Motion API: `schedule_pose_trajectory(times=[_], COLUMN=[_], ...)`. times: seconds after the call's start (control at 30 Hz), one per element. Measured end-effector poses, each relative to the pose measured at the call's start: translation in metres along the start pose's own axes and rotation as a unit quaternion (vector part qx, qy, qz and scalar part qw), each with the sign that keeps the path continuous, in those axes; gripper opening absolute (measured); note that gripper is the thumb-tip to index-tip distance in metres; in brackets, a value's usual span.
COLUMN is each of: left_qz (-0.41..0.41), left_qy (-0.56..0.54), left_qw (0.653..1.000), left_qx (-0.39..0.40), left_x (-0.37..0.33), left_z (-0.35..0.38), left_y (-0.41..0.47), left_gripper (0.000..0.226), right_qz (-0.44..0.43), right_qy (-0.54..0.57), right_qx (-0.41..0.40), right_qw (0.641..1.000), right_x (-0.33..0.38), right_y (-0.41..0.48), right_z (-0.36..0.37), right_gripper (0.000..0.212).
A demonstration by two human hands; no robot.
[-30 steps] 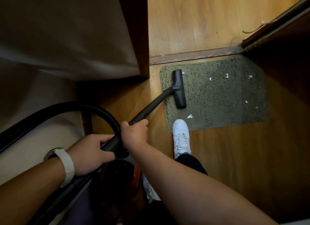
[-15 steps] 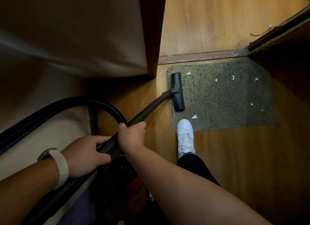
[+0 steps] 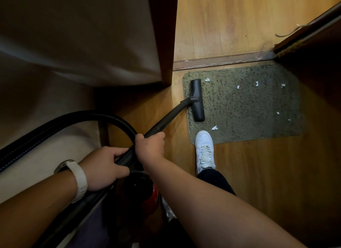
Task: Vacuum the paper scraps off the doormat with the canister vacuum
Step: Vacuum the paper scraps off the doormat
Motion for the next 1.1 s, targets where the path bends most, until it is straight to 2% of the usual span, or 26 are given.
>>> schedule_pose_trajectory(times=[0.2, 0.53, 0.73, 0.9, 1.1], left_qz=[-0.004, -0.001, 0.01, 0.022, 0.0], left_qy=[-0.015, 0.034, 0.047, 0.066, -0.004], left_qw=[1.0, 0.999, 0.999, 0.997, 1.0], left_qx=[0.008, 0.012, 0.017, 0.024, -0.029], left_x=[-0.006, -0.044, -0.073, -0.092, -0.074], left_z=[0.005, 0.031, 0.042, 0.048, 0.031], left_y=[0.017, 0.076, 0.099, 0.11, 0.093], left_gripper=[0.037, 0.029, 0.028, 0.027, 0.037], right_qz=[0.009, -0.013, -0.017, -0.018, -0.05], right_qy=[0.016, 0.034, 0.038, 0.046, 0.035], right_qx=[-0.011, -0.066, -0.099, -0.087, -0.058], right_qw=[1.0, 0.997, 0.994, 0.995, 0.996], right_x=[0.01, 0.031, 0.044, 0.049, 0.062], right_y=[0.007, 0.04, 0.051, 0.057, 0.047], right_z=[-0.014, -0.085, -0.11, -0.126, -0.109], right_gripper=[0.055, 0.047, 0.053, 0.05, 0.052])
Point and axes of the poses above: each hand's wrist, its own y-axis towards the middle knuckle, its own z-axis out of the palm, x = y × z, the point moved 7 cm from there along y, towards the middle knuckle, and after that the axes turned 14 degrees about z, right-handed, at the moved point
